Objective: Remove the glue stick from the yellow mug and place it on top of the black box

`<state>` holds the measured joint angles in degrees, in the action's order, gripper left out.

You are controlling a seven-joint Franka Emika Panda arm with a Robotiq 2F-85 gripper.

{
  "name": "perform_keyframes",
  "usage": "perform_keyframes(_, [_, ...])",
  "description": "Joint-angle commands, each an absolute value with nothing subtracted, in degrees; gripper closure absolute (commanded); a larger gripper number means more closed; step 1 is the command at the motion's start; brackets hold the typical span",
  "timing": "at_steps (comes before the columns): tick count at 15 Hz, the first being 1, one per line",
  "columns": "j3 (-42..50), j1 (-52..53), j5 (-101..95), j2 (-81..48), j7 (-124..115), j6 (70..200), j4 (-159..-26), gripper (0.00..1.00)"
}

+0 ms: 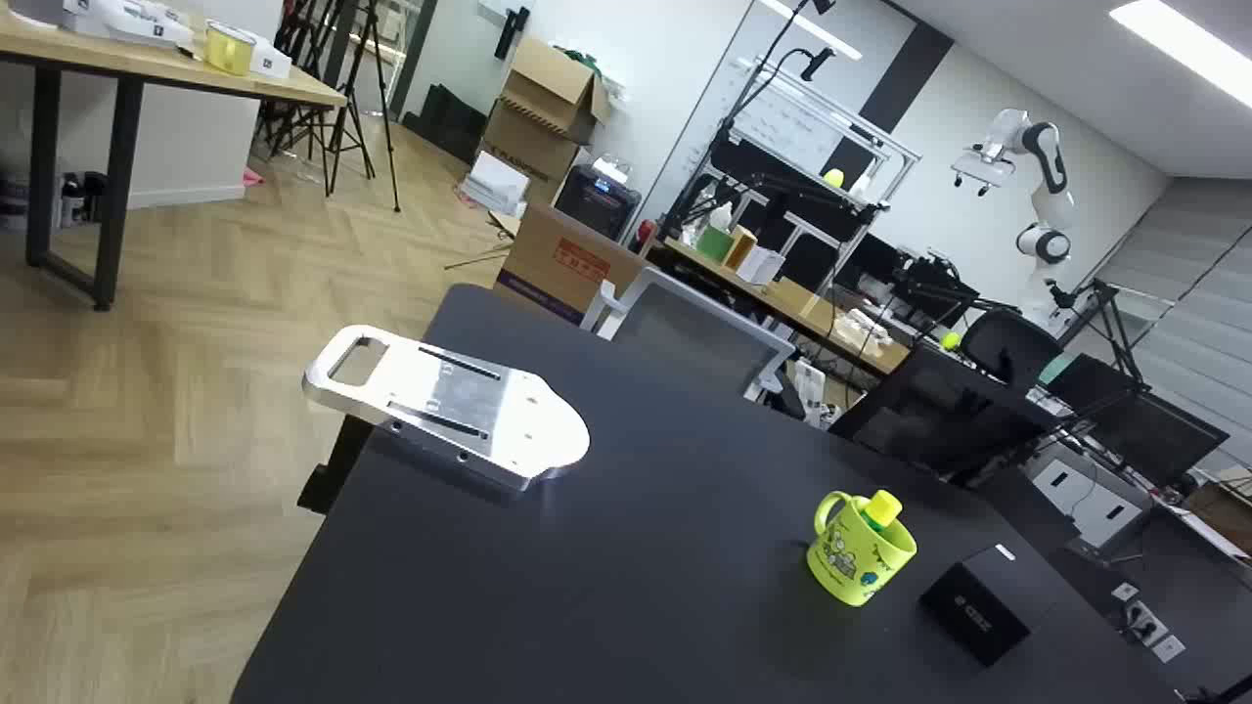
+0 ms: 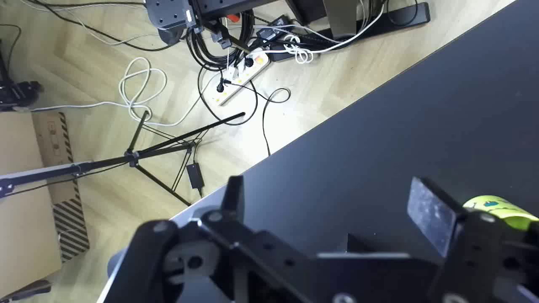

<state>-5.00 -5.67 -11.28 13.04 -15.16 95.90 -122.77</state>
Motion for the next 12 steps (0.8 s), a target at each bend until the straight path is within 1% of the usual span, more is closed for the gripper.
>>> perform_keyframes(1, [-3.6,-4.2,-11.5,12.9,-15.4,95.8,-122.7,0.0])
perform_keyframes(9, [-3.6,-4.2,-11.5,13.0,-15.4,95.8,-122.7,0.0])
perform_keyframes(12, [-3.4,-3.0,-11.6,8.8,-11.5,100.2,-120.0,0.0])
